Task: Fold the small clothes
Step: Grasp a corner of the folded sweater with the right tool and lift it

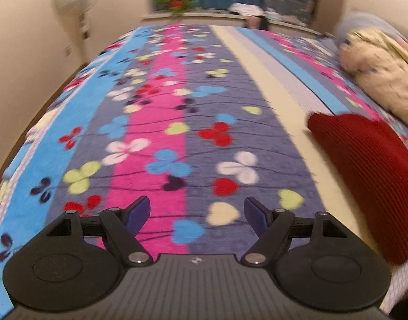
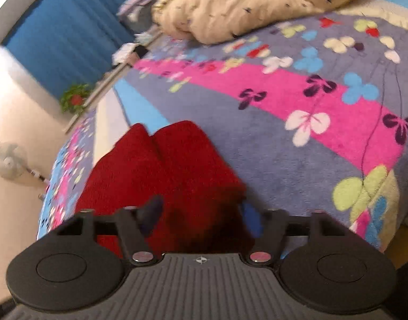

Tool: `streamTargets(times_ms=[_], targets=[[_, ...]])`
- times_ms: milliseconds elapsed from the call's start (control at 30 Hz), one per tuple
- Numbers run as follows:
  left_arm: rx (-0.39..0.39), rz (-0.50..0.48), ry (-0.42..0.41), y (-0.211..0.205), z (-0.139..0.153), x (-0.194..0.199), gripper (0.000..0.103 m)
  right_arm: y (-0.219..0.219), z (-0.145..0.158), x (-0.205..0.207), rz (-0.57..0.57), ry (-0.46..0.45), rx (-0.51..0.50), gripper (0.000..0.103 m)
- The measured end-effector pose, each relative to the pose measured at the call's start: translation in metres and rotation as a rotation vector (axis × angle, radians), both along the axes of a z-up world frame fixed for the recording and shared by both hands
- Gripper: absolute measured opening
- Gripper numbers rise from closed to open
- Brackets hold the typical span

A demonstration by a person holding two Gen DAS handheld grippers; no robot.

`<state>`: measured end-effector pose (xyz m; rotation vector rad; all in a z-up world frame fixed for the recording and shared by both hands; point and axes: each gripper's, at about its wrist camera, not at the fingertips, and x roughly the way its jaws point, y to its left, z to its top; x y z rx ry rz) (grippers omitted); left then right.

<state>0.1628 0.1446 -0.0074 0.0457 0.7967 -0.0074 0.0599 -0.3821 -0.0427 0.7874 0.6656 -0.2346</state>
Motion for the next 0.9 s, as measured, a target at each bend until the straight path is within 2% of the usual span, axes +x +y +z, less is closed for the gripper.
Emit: streamTargets(times_ms=[133, 267, 400, 500, 567, 667, 833, 900], targets=[[0.006, -0.055, 0.010, -0.038, -0.006, -0.001, 0.083, 0.004, -0.011, 0.012, 0.027, 0.053, 0.077, 0.070], [-0.063, -0.069, 0.016, -0.084, -0.009, 0.007, 0.084, 0.010, -0.015, 0.013, 0.055, 0.082, 0.074, 0.070], [-0.182, -0.079, 0.042, -0.129, -0.012, 0.030, 0.085, 0.012, -0.018, 0.014, 0.066, 0.091, 0.051, 0.067], [-0.275, -0.086, 0.092, -0.156, -0.019, 0.055, 0.085, 0.015, -0.020, 0.014, 0.058, 0.107, 0.001, 0.044], [-0.373, -0.079, 0.147, -0.165, -0.028, 0.074, 0.085, 0.014, -0.022, 0.013, 0.052, 0.104, -0.002, 0.034], [-0.509, -0.040, 0.221, -0.168, -0.044, 0.098, 0.095, 0.015, -0.022, 0.011, 0.053, 0.100, -0.011, 0.024], [-0.732, -0.024, 0.348, -0.175, -0.077, 0.128, 0.095, 0.014, -0.025, 0.011, 0.053, 0.105, 0.004, 0.022], [-0.727, -0.018, 0.360, -0.185, -0.084, 0.135, 0.100, 0.015, -0.026, 0.012, 0.064, 0.108, -0.001, 0.022]])
